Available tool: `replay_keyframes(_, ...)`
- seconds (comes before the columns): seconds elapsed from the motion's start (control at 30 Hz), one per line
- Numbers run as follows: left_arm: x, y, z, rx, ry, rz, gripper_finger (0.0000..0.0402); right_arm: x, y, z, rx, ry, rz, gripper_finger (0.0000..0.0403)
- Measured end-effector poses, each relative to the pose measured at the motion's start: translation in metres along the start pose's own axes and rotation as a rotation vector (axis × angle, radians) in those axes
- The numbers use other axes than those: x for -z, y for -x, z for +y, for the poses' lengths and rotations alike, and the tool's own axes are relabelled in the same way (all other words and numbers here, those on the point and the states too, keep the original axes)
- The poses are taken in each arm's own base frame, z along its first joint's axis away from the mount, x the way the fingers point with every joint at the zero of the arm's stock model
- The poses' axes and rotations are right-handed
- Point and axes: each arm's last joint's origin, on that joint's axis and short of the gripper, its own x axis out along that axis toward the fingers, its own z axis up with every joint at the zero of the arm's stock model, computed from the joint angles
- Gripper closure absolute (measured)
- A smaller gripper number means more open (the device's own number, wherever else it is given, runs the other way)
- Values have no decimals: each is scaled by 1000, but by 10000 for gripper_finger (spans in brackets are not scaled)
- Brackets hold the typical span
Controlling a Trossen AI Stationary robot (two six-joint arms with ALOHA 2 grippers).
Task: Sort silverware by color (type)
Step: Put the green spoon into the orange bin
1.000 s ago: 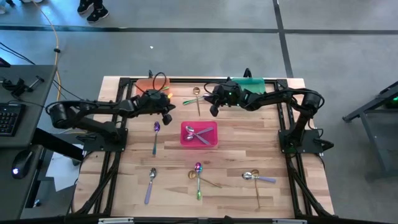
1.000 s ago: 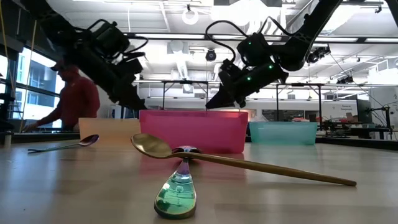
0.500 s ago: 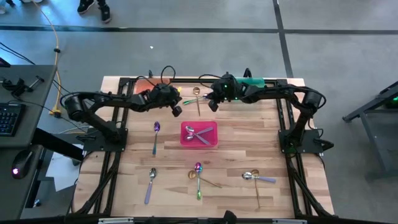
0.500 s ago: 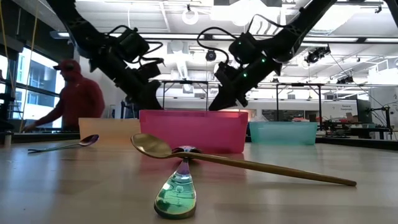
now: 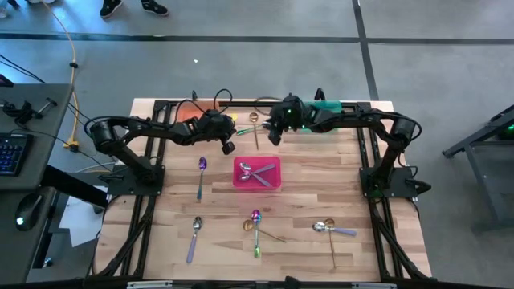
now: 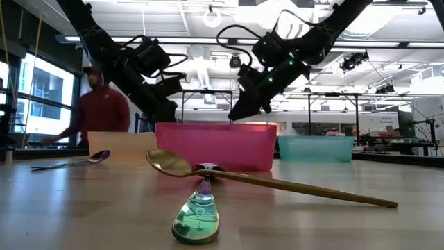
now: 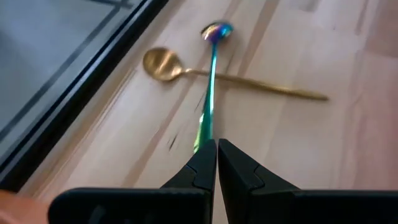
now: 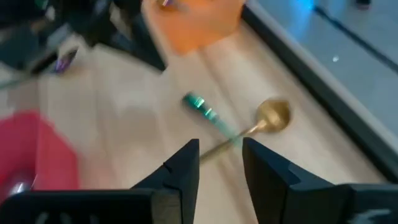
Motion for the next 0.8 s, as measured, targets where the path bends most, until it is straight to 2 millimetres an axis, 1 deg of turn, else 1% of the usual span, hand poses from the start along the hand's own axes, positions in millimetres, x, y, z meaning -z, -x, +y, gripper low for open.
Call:
replay_keyframes(0.07,-4,0,-2,19,35,-42,392,5,-1,7,0,-33,20,309)
replay_keyframes(0.13,-7,3,-4,85,56,-68,392,5,-2,15,-14,-61,23,322)
replay_keyframes(0.27,-14,7,-6,185,71,-103,392,4,-1,32,-45,-47,30,355)
replay_keyframes(0.4,-12,7,-7,202,94,-82,395,4,0,43,-47,-38,28,392)
replay_keyframes(0.47,-12,7,-7,201,88,-84,399,4,0,48,-38,-20,29,400)
replay_keyframes(0.57,-11,7,-6,212,48,-69,401,2,1,50,-45,0,9,398)
replay_keyframes(0.63,-11,7,-4,220,29,-22,401,-5,4,50,-70,19,-49,401)
replay_keyframes(0.73,-13,7,-3,205,-7,-8,401,-13,7,44,-110,62,-118,402)
replay_keyframes(0.8,-15,7,-2,204,-26,-13,401,-12,7,40,-114,92,-170,403)
